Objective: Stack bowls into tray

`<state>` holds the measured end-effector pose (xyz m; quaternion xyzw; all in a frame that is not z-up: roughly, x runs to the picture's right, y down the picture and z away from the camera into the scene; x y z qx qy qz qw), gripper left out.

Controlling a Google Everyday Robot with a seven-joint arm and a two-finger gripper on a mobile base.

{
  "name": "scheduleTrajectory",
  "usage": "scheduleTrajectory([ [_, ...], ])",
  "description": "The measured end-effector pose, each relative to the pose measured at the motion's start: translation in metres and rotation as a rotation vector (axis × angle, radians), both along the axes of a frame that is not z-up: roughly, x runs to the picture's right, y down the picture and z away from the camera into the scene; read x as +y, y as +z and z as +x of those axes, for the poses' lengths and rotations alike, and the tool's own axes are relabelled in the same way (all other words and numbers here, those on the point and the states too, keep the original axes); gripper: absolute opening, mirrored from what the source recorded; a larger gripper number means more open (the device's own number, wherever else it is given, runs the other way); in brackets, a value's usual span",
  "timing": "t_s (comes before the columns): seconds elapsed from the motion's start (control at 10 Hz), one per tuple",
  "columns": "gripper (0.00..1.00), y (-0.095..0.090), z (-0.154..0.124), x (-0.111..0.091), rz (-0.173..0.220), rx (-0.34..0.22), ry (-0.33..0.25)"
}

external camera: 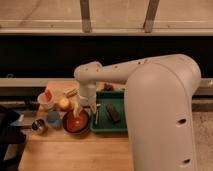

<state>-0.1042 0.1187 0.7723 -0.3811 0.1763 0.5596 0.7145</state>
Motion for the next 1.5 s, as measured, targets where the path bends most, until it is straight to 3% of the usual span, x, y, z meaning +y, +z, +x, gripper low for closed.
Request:
scheduleTrajectory([
  [0.3, 0.66, 0.005, -0.008, -0.014, 0.05, -0.005, -0.022],
  [0.9, 0.66, 0.037, -0.049, -0.019, 0.121, -0.156, -0.117],
  [1.2, 0.66, 0.055, -0.05, -0.011, 0.126, -0.192, -0.132],
  [1.5, 0.66, 0.07, -0.039, 0.0, 0.105, -0.203, -0.124],
])
